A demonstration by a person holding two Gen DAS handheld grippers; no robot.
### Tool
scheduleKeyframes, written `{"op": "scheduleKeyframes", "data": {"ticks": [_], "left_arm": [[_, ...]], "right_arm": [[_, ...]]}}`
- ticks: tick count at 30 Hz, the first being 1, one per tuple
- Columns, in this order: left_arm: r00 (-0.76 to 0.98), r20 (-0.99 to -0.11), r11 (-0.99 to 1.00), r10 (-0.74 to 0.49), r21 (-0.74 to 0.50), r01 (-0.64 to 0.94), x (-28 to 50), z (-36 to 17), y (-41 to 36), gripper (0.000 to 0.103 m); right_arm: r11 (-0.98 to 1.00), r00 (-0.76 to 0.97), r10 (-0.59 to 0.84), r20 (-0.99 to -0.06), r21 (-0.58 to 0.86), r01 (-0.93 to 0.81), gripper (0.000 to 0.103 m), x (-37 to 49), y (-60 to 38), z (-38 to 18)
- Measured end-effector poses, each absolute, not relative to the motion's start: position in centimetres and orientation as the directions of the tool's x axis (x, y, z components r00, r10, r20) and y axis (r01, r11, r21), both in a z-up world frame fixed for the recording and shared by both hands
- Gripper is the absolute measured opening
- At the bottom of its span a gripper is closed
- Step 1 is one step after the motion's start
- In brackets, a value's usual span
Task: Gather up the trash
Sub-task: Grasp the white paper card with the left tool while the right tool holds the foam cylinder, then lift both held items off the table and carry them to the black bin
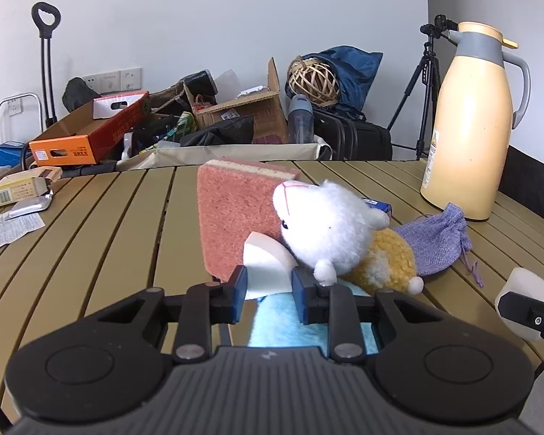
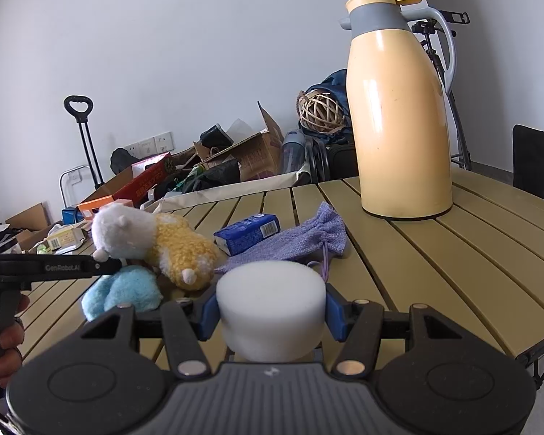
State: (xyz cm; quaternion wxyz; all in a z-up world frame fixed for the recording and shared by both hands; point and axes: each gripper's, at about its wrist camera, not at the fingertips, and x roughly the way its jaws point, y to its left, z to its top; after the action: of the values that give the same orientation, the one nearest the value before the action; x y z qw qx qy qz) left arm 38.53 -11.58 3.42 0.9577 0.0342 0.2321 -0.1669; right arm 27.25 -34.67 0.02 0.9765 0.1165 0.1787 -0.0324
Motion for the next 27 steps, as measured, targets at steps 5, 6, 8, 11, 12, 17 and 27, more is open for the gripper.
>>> {"op": "scheduleKeyframes", "data": {"ticks": [5,6,8,11,12,17,27], "left_arm": [[0.852,-0.450,0.954,-0.265,0.007,0.301,37.9,3.8,-11.0,0.027],[0.855,-0.451,0.956,-0.257,0.011,0.293,37.7,3.9,-10.8,0.027],[0.859,-0.450,0.960,-0.246,0.012,0.281,37.4,4.1,-10.4,0.027],[0.865,-0.446,0.963,-0.232,0.020,0.269,36.5,4.5,-10.1,0.027],[0.866,-0.446,0.964,-0.228,0.022,0.265,36.1,4.6,-9.9,0.027],[0.866,-0.453,0.968,-0.211,0.026,0.249,34.4,4.7,-9.5,0.027],[0.869,-0.452,0.971,-0.203,0.020,0.238,29.6,5.5,-8.6,0.027]], "right_arm": [[0.971,0.936,-0.015,-0.352,0.217,0.098,0.056,27.2,-34.6,0.1],[0.971,0.936,-0.013,-0.351,0.217,0.095,0.056,27.1,-34.6,0.1],[0.972,0.938,-0.009,-0.347,0.218,0.090,0.056,26.9,-34.5,0.2],[0.973,0.941,0.001,-0.338,0.219,0.078,0.056,26.6,-34.3,0.4],[0.973,0.942,0.005,-0.335,0.219,0.073,0.056,26.5,-34.2,0.5],[0.974,0.947,0.032,-0.319,0.224,0.042,0.056,25.5,-33.7,0.9],[0.982,0.955,0.096,-0.280,0.183,-0.045,0.056,22.4,-31.4,2.3]]}}
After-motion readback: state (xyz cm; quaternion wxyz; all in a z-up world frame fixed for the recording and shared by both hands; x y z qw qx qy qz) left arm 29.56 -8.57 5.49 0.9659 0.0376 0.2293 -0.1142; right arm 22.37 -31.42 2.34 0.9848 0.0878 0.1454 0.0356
